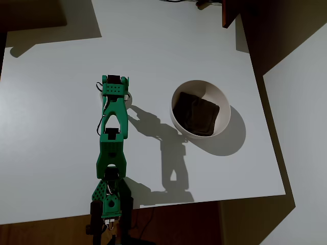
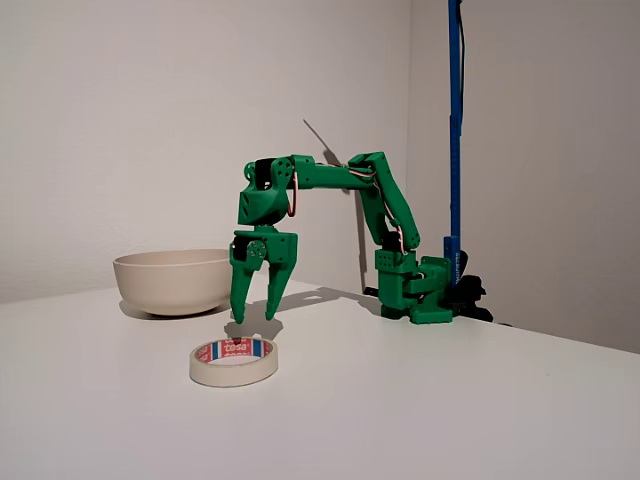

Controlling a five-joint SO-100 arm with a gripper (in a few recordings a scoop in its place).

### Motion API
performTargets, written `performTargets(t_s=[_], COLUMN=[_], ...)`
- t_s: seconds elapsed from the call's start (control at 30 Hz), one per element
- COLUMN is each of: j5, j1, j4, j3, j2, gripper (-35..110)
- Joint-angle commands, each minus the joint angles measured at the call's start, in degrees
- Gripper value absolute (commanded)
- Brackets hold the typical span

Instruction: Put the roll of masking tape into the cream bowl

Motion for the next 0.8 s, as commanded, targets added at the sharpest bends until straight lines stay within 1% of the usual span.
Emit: performTargets(t_s=[0.0, 0.77], j5=[1.3, 5.3], j1=[-0.3, -3.7], j4=[0.9, -4.2], j3=[-3.8, -3.8], j2=[1.1, -6.2], gripper=[15, 11])
